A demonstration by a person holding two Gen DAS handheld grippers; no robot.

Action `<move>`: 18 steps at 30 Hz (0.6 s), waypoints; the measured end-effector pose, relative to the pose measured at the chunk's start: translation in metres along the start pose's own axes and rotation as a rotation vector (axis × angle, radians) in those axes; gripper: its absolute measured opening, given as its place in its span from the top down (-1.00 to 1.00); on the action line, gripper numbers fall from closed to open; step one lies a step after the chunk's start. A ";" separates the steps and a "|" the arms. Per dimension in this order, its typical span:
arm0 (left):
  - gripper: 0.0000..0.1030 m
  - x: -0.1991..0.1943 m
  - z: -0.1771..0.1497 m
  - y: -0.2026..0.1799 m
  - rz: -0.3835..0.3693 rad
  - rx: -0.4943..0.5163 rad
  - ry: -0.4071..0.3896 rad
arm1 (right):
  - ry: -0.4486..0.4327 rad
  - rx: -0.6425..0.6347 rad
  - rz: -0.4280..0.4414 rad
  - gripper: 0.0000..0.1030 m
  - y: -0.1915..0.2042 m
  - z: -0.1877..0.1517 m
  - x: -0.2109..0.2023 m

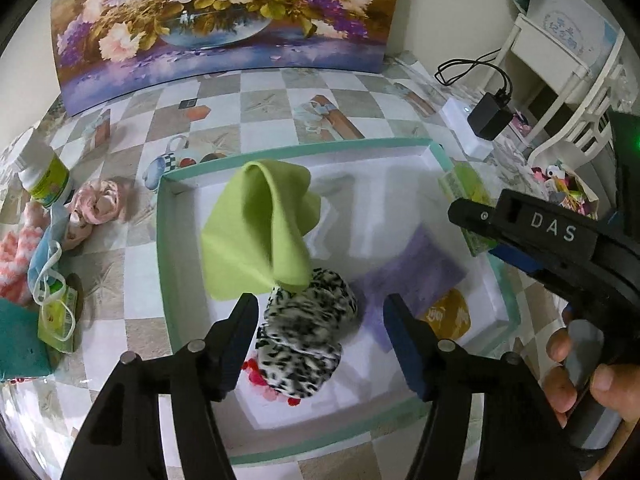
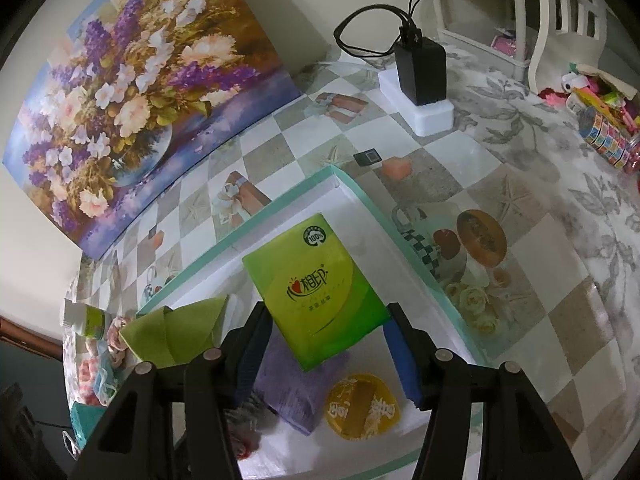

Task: Organize soft objects
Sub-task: 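Open the left tool over the tray to drop the scrunchie while the right tool drops the tissue pack, then move both tools back over the pink-white zigzag cloth beside the tray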

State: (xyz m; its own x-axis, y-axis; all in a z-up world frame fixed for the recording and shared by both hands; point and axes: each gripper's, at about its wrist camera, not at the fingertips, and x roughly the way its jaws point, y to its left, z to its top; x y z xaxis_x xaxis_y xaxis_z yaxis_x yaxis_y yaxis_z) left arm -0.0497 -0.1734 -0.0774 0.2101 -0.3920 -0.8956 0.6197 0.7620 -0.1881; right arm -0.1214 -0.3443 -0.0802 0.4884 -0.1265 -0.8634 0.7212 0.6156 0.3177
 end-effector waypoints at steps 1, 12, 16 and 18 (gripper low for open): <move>-0.40 -0.001 0.000 0.001 -0.002 -0.003 -0.001 | 0.006 0.006 0.002 -0.19 -0.001 -0.001 0.001; -0.74 -0.016 0.005 0.025 0.014 -0.095 -0.023 | 0.047 0.011 -0.039 -0.59 -0.005 -0.007 0.007; -0.88 -0.019 0.008 0.049 0.025 -0.182 -0.022 | 0.049 -0.008 -0.064 -0.75 -0.002 -0.009 0.008; -0.88 -0.020 0.009 0.059 0.021 -0.218 -0.021 | 0.048 -0.012 -0.072 -0.86 -0.001 -0.010 0.008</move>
State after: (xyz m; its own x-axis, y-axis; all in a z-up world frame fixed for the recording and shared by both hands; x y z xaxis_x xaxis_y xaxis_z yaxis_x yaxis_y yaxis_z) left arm -0.0106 -0.1257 -0.0668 0.2382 -0.3841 -0.8921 0.4377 0.8624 -0.2544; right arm -0.1232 -0.3387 -0.0915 0.4109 -0.1338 -0.9018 0.7474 0.6158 0.2491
